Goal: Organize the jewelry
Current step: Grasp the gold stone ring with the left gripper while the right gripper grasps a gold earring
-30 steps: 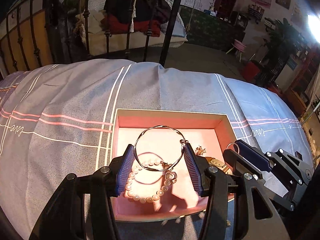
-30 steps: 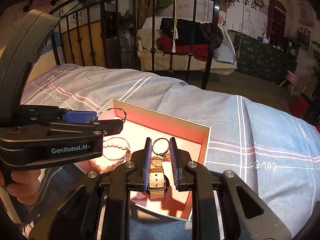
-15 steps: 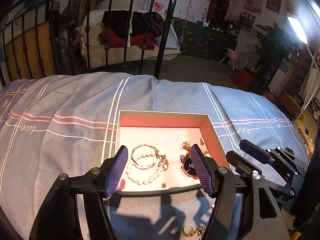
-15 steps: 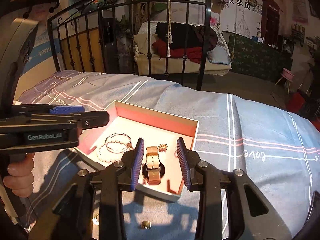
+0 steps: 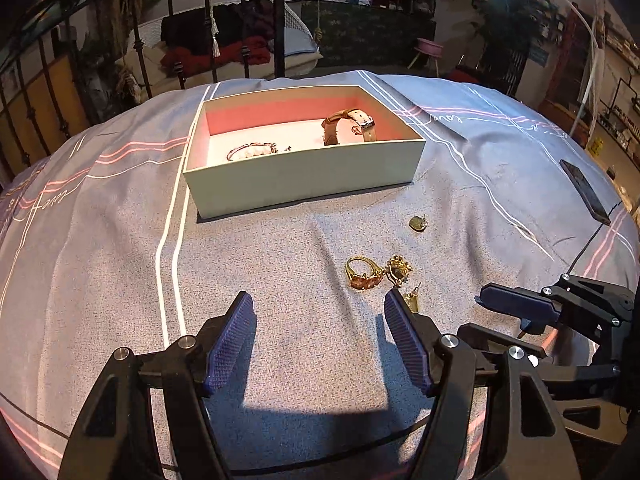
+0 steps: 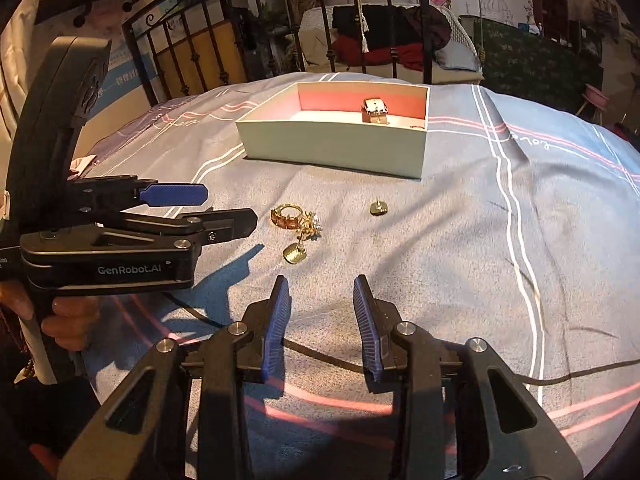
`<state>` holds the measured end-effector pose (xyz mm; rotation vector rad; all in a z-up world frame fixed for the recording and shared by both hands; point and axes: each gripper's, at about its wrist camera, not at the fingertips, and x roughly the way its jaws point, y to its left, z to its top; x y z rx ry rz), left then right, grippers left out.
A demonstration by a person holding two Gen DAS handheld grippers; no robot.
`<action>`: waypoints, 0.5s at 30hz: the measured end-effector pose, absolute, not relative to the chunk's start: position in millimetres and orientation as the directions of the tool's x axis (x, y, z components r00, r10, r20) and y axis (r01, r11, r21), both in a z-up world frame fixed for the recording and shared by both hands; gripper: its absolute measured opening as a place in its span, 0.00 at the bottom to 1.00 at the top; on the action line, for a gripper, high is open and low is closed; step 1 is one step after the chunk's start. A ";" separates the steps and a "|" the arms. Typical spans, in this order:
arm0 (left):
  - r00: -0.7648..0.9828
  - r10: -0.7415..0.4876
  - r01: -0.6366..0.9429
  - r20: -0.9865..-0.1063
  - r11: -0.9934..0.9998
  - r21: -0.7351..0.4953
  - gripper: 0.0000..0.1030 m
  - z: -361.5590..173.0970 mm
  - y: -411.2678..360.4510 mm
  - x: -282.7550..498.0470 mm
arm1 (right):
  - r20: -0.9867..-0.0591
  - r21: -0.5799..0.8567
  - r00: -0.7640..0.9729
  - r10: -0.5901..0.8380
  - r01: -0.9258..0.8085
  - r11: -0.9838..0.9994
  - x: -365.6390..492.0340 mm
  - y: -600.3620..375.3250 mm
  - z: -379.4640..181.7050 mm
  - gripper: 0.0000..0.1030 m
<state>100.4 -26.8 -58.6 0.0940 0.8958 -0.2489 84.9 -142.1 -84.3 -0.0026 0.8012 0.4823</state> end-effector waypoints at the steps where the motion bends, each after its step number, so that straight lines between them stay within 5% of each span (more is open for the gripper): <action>1: 0.591 -0.169 0.262 -0.789 0.965 -0.010 0.65 -60.1 -30.0 104.8 | -0.689 0.177 0.595 0.413 -0.414 0.893 85.3 -141.3 -84.0 0.34; 7: 0.572 -0.091 0.289 -0.815 0.952 0.097 0.65 -73.8 -46.3 128.4 | -0.702 0.142 0.595 0.391 -0.421 0.896 85.3 -136.2 -88.1 0.34; 15: 0.568 -0.126 0.234 -0.813 0.972 0.012 0.66 -75.5 -26.6 142.5 | -0.710 0.146 0.574 0.408 -0.447 0.883 100.6 -125.8 -89.1 0.34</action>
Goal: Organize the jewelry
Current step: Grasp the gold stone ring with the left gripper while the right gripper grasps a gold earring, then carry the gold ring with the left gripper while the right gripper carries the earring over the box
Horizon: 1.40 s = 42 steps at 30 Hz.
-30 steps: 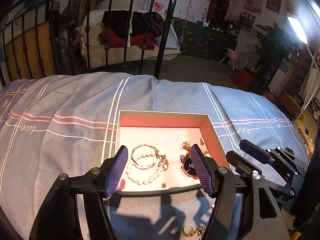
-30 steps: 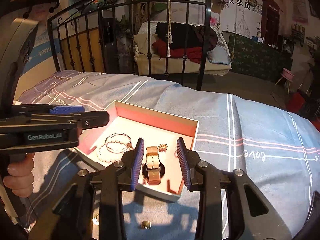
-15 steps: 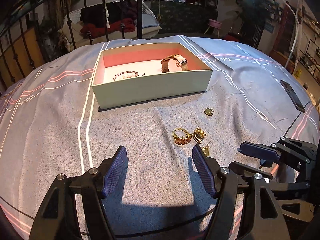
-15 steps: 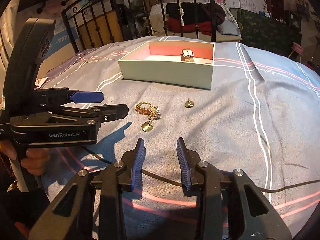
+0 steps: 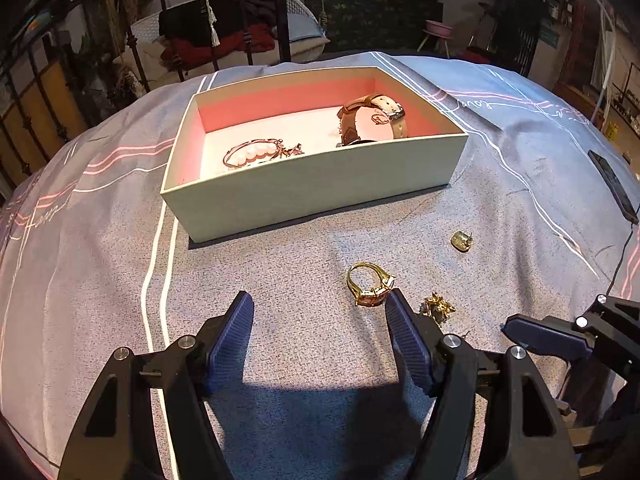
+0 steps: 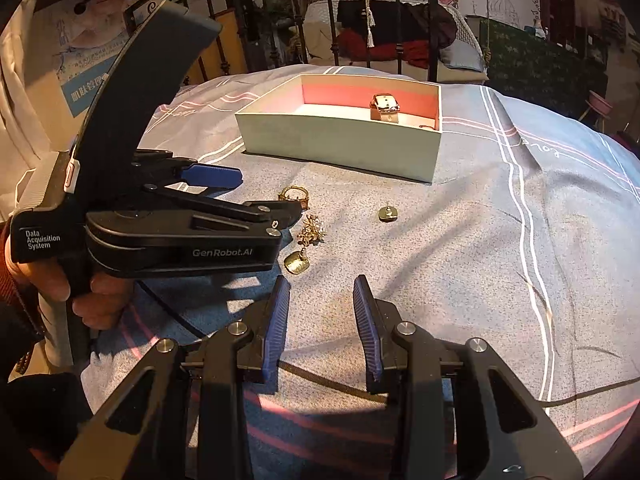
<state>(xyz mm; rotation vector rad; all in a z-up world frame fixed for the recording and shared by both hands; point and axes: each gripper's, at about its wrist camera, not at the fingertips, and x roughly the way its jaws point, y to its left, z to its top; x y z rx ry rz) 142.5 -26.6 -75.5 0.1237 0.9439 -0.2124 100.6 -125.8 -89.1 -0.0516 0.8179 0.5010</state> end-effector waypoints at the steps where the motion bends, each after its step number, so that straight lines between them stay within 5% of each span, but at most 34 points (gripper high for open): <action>1: 0.568 -0.142 0.236 -0.811 0.972 -0.005 0.66 -74.9 -25.1 143.3 | -0.713 0.146 0.569 0.410 -0.452 0.880 102.7 -123.1 -89.6 0.34; 7: 0.549 -0.180 0.276 -0.816 0.961 -0.026 0.62 -76.6 -32.8 154.1 | -0.717 0.154 0.543 0.438 -0.490 0.858 114.7 -108.8 -94.0 0.34; 14: 0.540 -0.240 0.296 -0.807 0.951 -0.085 0.22 -76.9 -29.5 152.9 | -0.718 0.172 0.536 0.445 -0.483 0.859 119.3 -109.6 -94.9 0.33; 24: 0.551 -0.273 0.269 -0.789 0.953 -0.143 0.22 -75.5 -19.2 144.7 | -0.725 0.142 0.538 0.430 -0.493 0.858 118.7 -106.0 -95.4 0.15; 42: 0.658 -0.248 0.229 -0.711 0.965 -0.124 0.22 -27.1 -8.3 139.4 | -0.606 0.074 0.675 0.420 -0.478 0.875 133.2 -117.9 -38.6 0.14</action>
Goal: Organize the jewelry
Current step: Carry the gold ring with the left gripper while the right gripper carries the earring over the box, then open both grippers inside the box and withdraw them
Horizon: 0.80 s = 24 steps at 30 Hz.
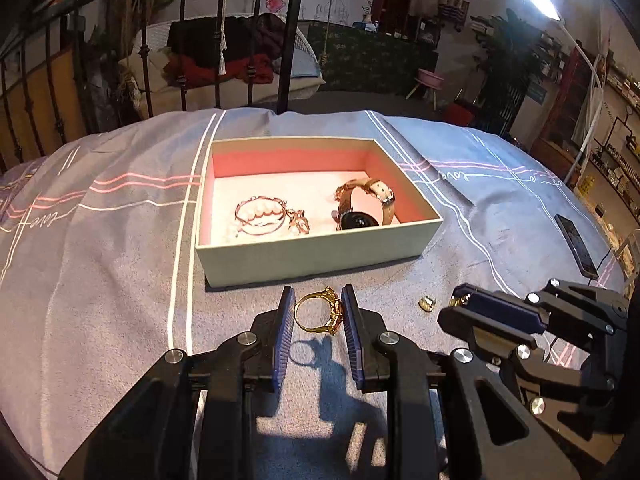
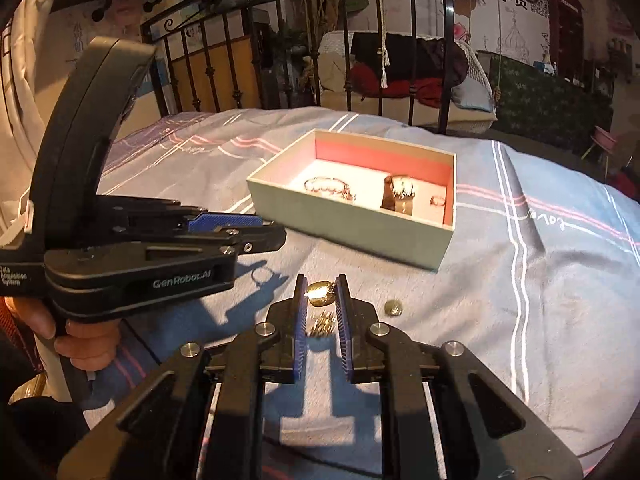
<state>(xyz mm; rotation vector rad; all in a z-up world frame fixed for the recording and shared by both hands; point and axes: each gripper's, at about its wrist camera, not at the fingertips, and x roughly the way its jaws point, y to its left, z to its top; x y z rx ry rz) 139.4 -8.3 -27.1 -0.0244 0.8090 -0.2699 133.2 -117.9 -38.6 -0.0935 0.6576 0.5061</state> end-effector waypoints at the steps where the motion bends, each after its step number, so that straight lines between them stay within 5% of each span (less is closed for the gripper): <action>1: 0.665 -0.241 0.225 -0.707 0.967 -0.118 0.22 -22.8 -8.6 142.3 | -0.598 0.065 0.686 0.415 -0.474 0.878 139.3 -118.1 -34.0 0.14; 24: 0.651 -0.178 0.141 -0.738 0.984 -0.114 0.23 -12.1 -0.9 223.6 | -0.590 0.043 0.727 0.352 -0.406 0.913 242.2 -99.9 -30.1 0.14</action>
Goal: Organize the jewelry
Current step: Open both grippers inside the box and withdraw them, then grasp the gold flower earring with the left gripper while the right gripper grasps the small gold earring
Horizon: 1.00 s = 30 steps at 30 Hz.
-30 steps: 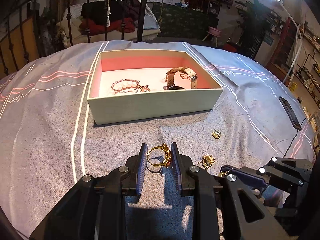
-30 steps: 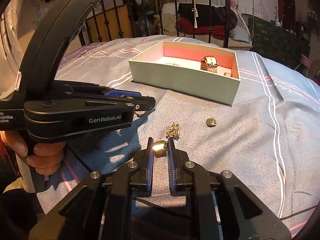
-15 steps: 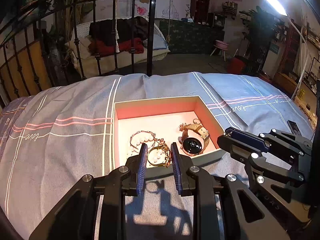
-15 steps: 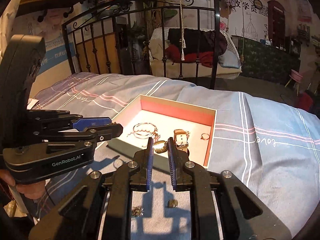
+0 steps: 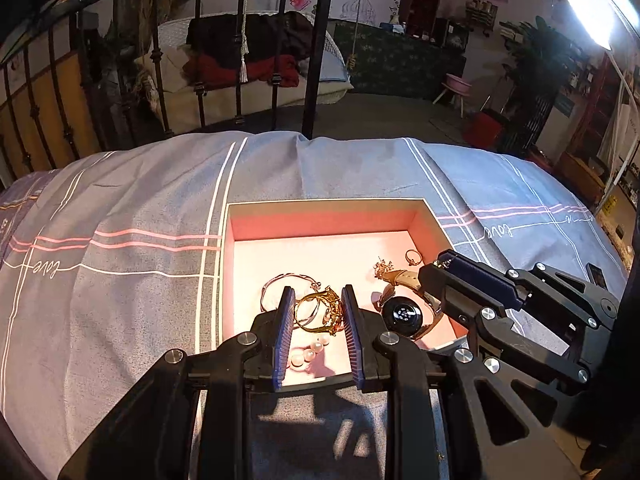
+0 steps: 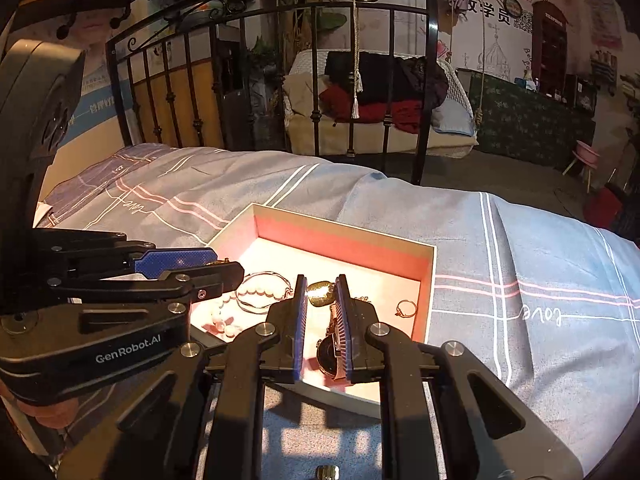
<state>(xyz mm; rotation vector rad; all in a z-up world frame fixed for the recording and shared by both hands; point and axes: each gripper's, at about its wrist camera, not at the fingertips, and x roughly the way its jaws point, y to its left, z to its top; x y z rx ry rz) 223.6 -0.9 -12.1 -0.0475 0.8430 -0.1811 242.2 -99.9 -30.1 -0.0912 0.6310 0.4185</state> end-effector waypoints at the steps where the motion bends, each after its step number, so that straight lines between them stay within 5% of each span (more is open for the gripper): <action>1: 0.647 -0.177 0.138 -0.741 0.984 -0.115 0.23 -13.6 -0.2 226.0 | -0.595 0.046 0.723 0.352 -0.407 0.912 244.0 -99.4 -31.5 0.15; 13: 0.622 -0.174 0.122 -0.764 0.985 -0.125 0.23 -26.9 0.8 236.9 | -0.627 0.026 0.696 0.351 -0.431 0.902 246.7 -93.2 -43.1 0.15; 15: 0.625 -0.179 0.120 -0.760 0.984 -0.133 0.33 -25.1 2.6 235.7 | -0.631 0.031 0.688 0.357 -0.438 0.898 245.1 -93.6 -43.1 0.18; 17: 0.641 -0.176 0.120 -0.747 0.984 -0.130 0.45 -20.3 3.7 230.6 | -0.623 0.025 0.697 0.355 -0.437 0.899 238.8 -97.0 -42.1 0.44; 21: 0.673 -0.188 0.145 -0.715 0.982 -0.121 0.61 -7.8 1.2 205.1 | -0.615 0.011 0.713 0.336 -0.418 0.909 212.3 -113.0 -37.1 0.46; 30: 0.637 -0.250 0.261 -0.729 0.960 -0.101 0.65 -41.2 -36.3 114.0 | -0.679 0.019 0.701 0.219 -0.282 0.959 121.9 -178.7 -74.1 0.53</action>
